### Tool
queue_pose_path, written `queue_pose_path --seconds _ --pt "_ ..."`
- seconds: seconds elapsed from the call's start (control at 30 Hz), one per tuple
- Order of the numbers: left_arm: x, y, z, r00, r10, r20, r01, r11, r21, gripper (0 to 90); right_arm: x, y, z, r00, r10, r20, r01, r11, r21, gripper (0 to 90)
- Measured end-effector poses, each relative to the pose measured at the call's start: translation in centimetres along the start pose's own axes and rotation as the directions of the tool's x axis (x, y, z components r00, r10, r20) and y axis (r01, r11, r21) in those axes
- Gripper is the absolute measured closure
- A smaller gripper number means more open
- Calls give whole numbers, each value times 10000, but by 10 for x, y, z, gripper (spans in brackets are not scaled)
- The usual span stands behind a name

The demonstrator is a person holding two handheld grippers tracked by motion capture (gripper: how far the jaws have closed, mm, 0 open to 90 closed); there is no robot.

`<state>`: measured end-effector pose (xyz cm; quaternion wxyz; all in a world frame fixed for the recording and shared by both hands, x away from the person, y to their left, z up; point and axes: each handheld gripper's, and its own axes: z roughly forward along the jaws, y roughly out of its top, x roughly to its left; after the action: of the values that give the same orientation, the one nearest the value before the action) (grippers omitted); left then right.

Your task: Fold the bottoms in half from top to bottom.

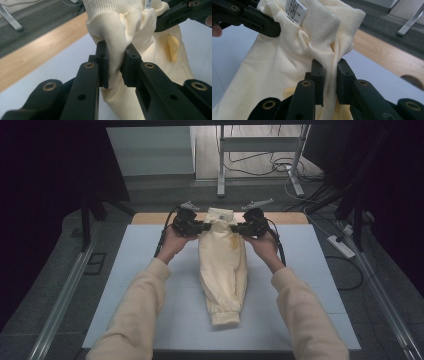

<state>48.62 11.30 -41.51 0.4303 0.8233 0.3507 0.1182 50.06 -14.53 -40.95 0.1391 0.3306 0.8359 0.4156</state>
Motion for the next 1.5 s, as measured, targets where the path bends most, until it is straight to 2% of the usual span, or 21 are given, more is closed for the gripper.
queue_pose_path --seconds 0.1,0.27,0.43,0.5,0.67,0.77,0.87,1.0,1.23,1.5 --pt "-2 -1 1 9999 127 7 -127 9999 110 771 1 0 -2 9998 -128 124 128 9999 -13 783" --pt "-3 -10 8 9999 59 89 -62 9995 298 771 0 -12 6 10000 40 53 -41 9998 199 782" --pt "0 -8 10 10000 78 50 -80 9996 280 771 -3 -12 9 9999 -14 117 11 9997 243 783" --pt "3 -1 9 9996 278 -47 -276 9987 424 770 -4 -9 9 9998 -90 183 85 9996 255 785" --pt "10 27 -6 9993 220 -292 -223 9997 -113 771 -9 19 1 9978 -210 626 230 9993 -307 789" --pt "9 33 -11 9990 295 -334 -307 9989 -355 771 -9 31 -6 9952 -374 902 426 9975 -561 790" --pt "8 29 -8 9990 395 -208 -400 9989 -247 770 -9 29 -7 9959 -343 838 390 9978 -543 790" --pt "6 21 -3 9995 310 -88 -312 9993 -188 769 -9 18 -5 9973 -198 705 232 9986 -467 790" --pt "3 13 4 9996 295 -36 -295 9995 -78 769 -10 7 -1 9977 -109 662 126 9996 -259 790" --pt "2 9 8 9995 303 -14 -303 9995 -34 769 -11 2 2 9980 -64 629 77 9998 -208 789"
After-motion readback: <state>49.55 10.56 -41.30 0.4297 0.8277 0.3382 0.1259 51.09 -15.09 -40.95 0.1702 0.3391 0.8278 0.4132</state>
